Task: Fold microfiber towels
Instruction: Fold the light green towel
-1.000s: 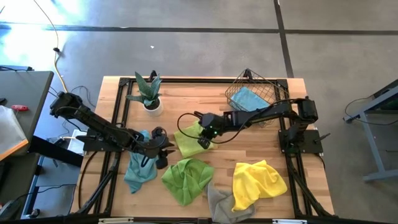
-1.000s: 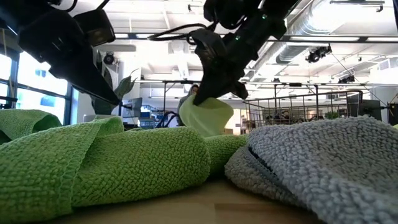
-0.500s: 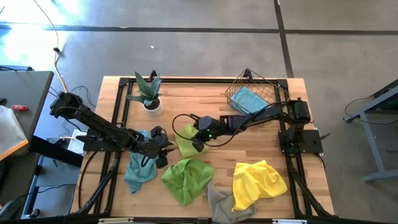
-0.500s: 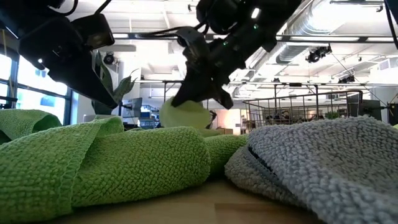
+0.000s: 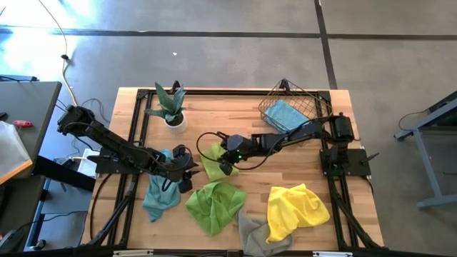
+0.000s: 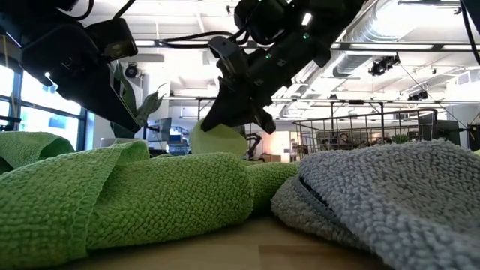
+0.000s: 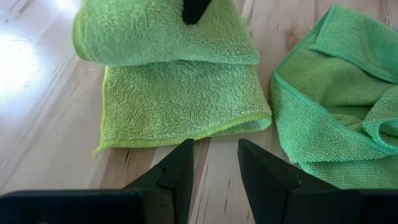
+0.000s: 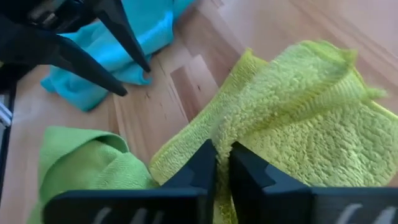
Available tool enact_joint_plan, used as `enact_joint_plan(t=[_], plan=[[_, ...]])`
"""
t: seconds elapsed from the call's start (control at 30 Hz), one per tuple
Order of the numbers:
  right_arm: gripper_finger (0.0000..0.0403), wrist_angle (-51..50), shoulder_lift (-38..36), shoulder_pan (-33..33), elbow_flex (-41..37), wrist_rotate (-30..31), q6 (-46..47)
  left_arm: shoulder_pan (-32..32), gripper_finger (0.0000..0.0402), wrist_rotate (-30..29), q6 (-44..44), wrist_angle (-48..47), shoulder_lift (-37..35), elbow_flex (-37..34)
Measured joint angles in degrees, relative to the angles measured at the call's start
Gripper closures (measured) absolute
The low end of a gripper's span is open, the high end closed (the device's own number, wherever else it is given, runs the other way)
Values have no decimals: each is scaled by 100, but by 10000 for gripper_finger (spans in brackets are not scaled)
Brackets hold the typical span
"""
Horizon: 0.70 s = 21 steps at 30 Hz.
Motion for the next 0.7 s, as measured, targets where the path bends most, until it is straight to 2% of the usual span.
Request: enact_joint_plan(t=[0.2, 0.37, 0.43, 0.53, 0.7], plan=[[293, 52, 35, -2, 4, -22, -239, 0, 287, 2, -7, -4, 0, 0], [243, 175, -81, -61, 4, -440, -277, 0, 287, 2, -10, -3, 0, 0], [235, 98, -172, -101, 4, -653, -276, 0, 287, 2, -56, -2, 0, 0], [235, -401, -320, -136, 4, -613, -394, 0, 287, 2, -101, 3, 0, 0], [240, -1131, -251, -109, 7, 289, -513, 0, 287, -6, -114, 57, 0, -2]])
